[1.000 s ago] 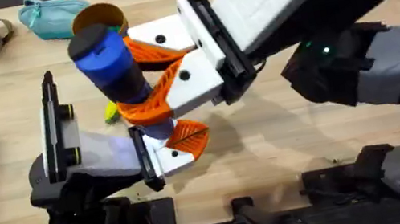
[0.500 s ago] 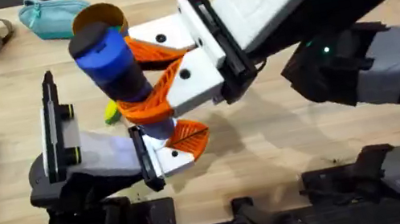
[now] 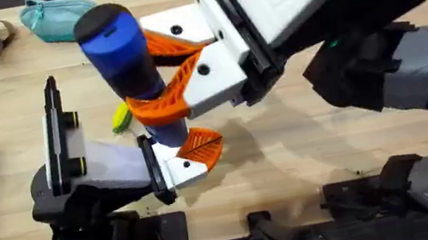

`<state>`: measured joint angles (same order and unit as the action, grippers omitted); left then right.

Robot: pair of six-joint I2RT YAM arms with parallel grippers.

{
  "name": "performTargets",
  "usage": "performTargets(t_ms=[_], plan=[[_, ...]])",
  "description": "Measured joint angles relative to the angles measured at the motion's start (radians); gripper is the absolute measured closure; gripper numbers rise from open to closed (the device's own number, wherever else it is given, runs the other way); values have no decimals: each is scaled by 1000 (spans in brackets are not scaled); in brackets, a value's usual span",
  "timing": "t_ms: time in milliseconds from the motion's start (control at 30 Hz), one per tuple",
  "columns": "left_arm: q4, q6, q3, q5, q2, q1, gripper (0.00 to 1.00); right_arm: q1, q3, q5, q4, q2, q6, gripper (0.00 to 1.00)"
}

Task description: Pick up the gripper from the table and insert it into the empty holder that is missing its gripper. Then pick up a screw, insert it into the mounting hole, and use the screwdriver to tighten it. Finally, clean up the table by picking up the vegetable and placing it into the bucket.

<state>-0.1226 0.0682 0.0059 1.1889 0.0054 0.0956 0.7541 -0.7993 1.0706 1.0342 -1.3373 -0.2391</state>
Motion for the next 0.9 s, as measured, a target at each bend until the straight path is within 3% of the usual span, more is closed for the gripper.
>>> performTargets(t_ms=[100,300,433,467,533,700,900], plan=[[0,0,0,0,0,0,983,-2,-3,0,-26,0,0,956],[0,0,0,0,0,0,984,-54,-100,-1,-291,0,30,956],[0,0,0,-2,0,0,983,-123,-247,-9,-575,0,127,958],[0,0,0,-3,0,0,984,-149,-331,-26,-737,0,191,956],[0,0,0,-3,0,0,984,-170,-403,-58,-896,0,262,956],[1,0,0,-4,0,0,984,-225,-545,-235,-1337,0,458,956],[1,0,0,-4,0,0,984,-279,-625,-622,-1686,0,697,957]])
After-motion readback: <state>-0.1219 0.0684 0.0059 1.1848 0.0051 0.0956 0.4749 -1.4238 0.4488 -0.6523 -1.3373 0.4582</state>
